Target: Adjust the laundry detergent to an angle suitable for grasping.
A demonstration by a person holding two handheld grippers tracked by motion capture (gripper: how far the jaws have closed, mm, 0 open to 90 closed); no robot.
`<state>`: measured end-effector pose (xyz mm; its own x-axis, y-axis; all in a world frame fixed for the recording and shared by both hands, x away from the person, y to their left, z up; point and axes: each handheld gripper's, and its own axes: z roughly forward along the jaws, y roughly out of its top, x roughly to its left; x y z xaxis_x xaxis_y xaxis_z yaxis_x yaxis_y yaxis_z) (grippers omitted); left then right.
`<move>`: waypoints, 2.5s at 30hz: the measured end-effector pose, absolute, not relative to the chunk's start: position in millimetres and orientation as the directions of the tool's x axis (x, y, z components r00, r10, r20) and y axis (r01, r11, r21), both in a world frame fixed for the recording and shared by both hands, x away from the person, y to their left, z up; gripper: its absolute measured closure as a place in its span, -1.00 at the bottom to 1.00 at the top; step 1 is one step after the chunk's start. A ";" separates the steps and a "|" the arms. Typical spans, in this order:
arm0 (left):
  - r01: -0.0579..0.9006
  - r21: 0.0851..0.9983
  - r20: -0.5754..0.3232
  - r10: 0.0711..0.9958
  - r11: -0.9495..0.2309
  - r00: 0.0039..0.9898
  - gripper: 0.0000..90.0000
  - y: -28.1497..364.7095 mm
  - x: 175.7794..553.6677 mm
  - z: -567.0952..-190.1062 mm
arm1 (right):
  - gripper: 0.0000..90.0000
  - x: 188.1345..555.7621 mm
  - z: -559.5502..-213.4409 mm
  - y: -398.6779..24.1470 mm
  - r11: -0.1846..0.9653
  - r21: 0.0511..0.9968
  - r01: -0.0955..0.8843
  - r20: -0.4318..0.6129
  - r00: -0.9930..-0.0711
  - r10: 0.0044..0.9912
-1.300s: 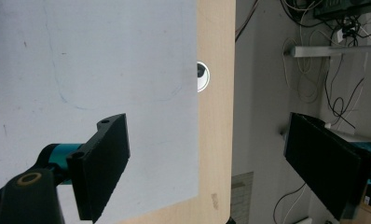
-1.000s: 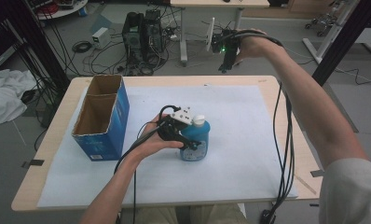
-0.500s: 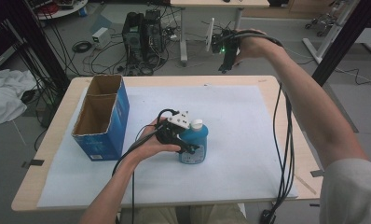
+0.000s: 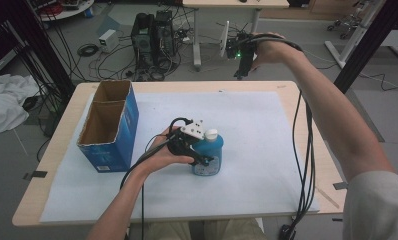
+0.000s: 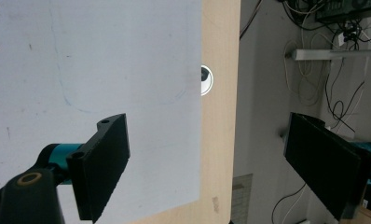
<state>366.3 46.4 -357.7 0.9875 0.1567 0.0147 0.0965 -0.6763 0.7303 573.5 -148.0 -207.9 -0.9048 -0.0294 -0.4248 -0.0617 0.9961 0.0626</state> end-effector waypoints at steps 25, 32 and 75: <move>0.124 0.706 -0.009 0.165 -0.697 0.986 -0.18 46.5 367.5 -353.2 | -0.70 570.3 -207.4 -143.3 0.995 0.063 -0.074 -0.427 -0.903 -0.040; 0.109 0.706 -0.002 0.153 -0.700 0.988 -0.18 44.3 366.8 -354.8 | -0.70 568.8 -207.4 -141.5 0.995 0.062 -0.075 -0.428 -0.903 -0.042; 0.139 0.652 0.015 0.196 -0.746 0.981 -0.37 58.4 362.1 -338.3 | -0.70 567.1 -209.0 -134.7 0.996 0.053 -0.078 -0.427 -0.903 -0.048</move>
